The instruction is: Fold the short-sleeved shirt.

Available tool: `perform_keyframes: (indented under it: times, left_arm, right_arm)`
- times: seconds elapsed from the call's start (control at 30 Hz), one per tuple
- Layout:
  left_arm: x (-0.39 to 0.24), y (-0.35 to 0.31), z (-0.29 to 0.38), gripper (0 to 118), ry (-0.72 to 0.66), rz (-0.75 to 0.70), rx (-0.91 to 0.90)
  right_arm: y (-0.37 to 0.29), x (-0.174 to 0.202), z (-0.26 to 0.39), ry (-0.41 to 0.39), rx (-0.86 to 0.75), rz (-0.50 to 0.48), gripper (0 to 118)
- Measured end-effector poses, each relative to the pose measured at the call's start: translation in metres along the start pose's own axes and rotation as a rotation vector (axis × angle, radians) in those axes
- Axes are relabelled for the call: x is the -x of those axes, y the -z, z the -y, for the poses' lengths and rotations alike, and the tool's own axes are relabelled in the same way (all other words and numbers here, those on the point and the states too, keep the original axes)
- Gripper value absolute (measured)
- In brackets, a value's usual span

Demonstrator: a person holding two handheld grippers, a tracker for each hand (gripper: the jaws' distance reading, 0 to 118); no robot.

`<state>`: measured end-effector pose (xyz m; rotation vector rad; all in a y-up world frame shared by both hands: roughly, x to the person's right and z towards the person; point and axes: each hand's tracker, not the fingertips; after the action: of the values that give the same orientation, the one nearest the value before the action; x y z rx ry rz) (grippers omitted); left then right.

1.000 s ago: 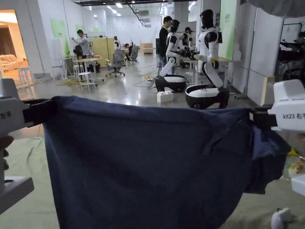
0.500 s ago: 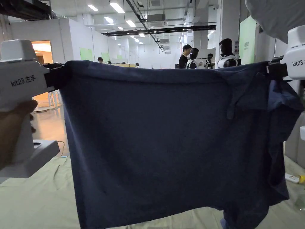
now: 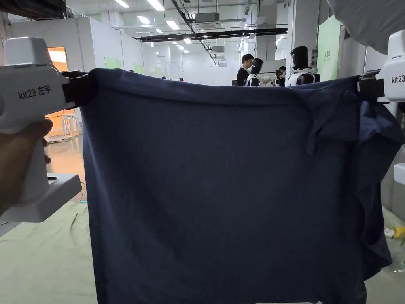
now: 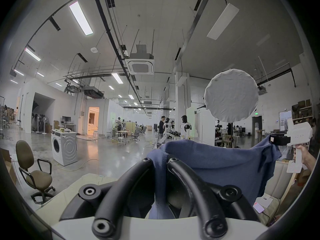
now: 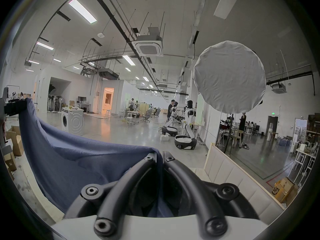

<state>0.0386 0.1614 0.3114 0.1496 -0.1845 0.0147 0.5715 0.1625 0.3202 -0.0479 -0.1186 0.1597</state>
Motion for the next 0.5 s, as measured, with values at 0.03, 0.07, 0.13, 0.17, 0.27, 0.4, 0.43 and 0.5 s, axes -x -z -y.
perform_keyframes:
  times: [0.03,0.07,0.13,0.17,0.27,0.4,0.43,0.5]
  left_arm:
    - [0.000,0.002,0.002,10,-0.003,0.000,0.003]
    - [0.000,0.006,0.004,10,0.000,-0.001,0.015]
    - [0.000,0.015,0.012,10,0.007,-0.014,0.043]
    - [0.000,0.019,0.017,10,0.018,-0.020,0.055]
    - [0.000,0.031,0.035,10,0.019,-0.030,0.055]
    - [0.001,0.058,0.058,10,0.044,-0.072,0.068]
    - [0.002,0.066,0.063,10,0.040,-0.076,0.074]
    - [0.002,0.079,0.069,10,0.033,-0.090,0.092]
  right_arm:
    - [0.000,0.002,0.003,0.010,0.011,-0.001,5]
    - [0.005,0.002,0.007,0.014,0.017,-0.001,5]
    - [0.020,-0.001,0.015,0.026,0.015,-0.002,5]
    - [0.022,0.006,0.020,0.025,0.031,-0.016,5]
    - [0.056,0.002,0.033,0.022,0.041,-0.017,5]
    - [0.082,0.015,0.037,0.000,0.025,-0.007,5]
    - [0.095,0.015,0.039,-0.004,0.031,-0.006,5]
    - [0.095,0.029,0.036,-0.025,0.013,-0.001,5]
